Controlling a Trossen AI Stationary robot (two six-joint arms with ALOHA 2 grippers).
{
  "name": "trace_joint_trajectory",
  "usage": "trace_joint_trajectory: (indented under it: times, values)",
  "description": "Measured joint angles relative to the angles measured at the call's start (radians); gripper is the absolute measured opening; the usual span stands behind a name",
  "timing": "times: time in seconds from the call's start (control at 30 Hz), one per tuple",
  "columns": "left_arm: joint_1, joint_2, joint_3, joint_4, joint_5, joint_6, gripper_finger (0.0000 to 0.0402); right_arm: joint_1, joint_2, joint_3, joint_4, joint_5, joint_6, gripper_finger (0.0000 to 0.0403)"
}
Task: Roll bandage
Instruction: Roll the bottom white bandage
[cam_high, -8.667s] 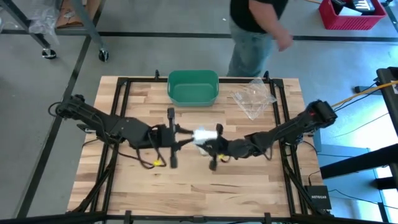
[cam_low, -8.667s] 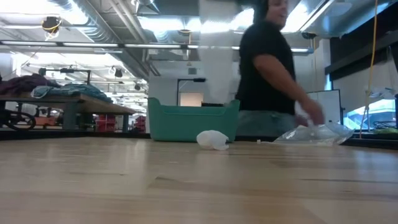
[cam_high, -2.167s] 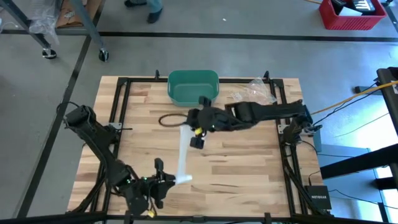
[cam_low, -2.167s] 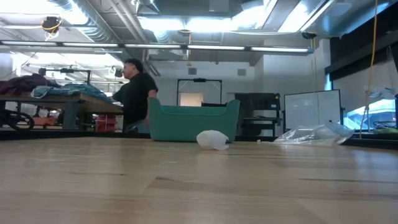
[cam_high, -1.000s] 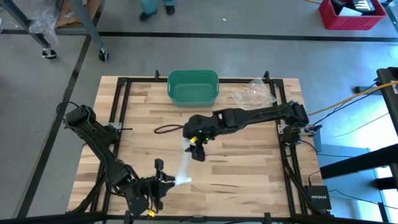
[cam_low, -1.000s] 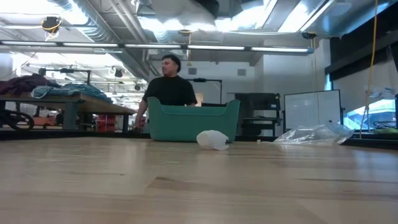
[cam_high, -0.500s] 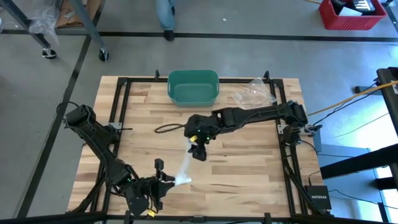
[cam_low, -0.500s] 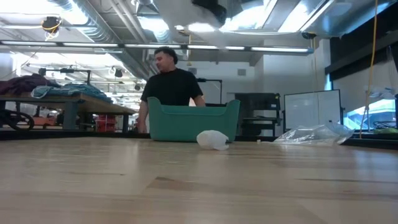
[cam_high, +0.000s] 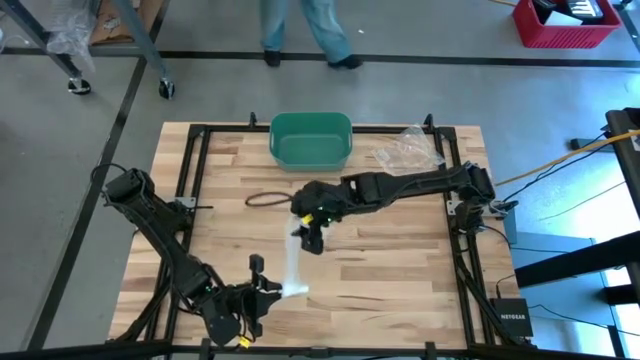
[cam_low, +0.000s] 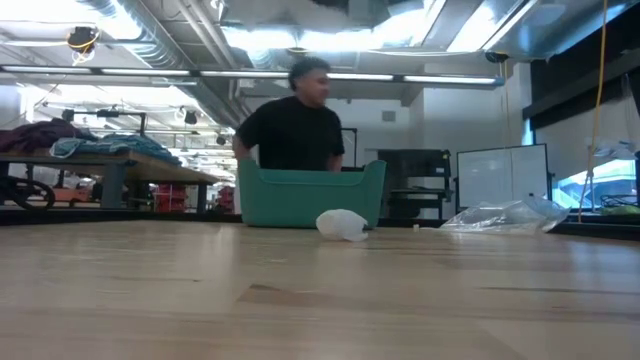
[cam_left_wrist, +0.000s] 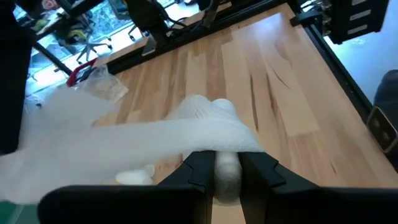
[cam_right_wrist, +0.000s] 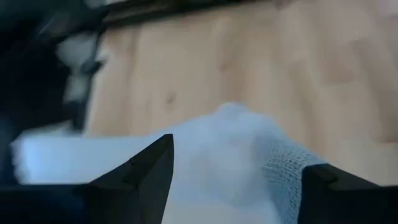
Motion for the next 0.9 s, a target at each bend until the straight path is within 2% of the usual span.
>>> trace_joint_trajectory:
  times: [0.1,0.13,0.23,0.33,0.53,0.73,0.9]
  values:
    - [0.002,0.000,0.000,-0.001,0.000,0.003,0.0040,0.012,0.010,-0.001,-0.059,-0.106,-0.038,0.0234]
    - [0.001,0.000,0.000,-0.001,0.000,0.006,0.0040,0.015,0.012,0.003,-0.073,-0.108,-0.043,0.0234]
    - [0.001,0.000,0.000,0.000,0.000,0.006,0.0040,0.012,0.006,0.012,-0.077,-0.032,-0.027,0.0234]
    - [0.000,0.000,0.000,0.000,0.000,0.005,0.0040,0.011,0.007,0.010,-0.123,-0.060,-0.019,0.0234]
    - [0.009,0.000,0.000,0.005,-0.046,0.004,0.0040,0.046,0.013,0.011,-0.053,-0.046,-0.023,0.0234]
    - [0.016,0.000,0.001,0.044,-0.211,0.007,0.0040,0.094,0.032,0.006,-0.015,-0.021,-0.003,0.0234]
    - [0.037,0.000,0.001,0.039,-0.216,-0.029,0.0040,0.129,0.033,0.006,0.036,-0.009,0.032,0.0234]
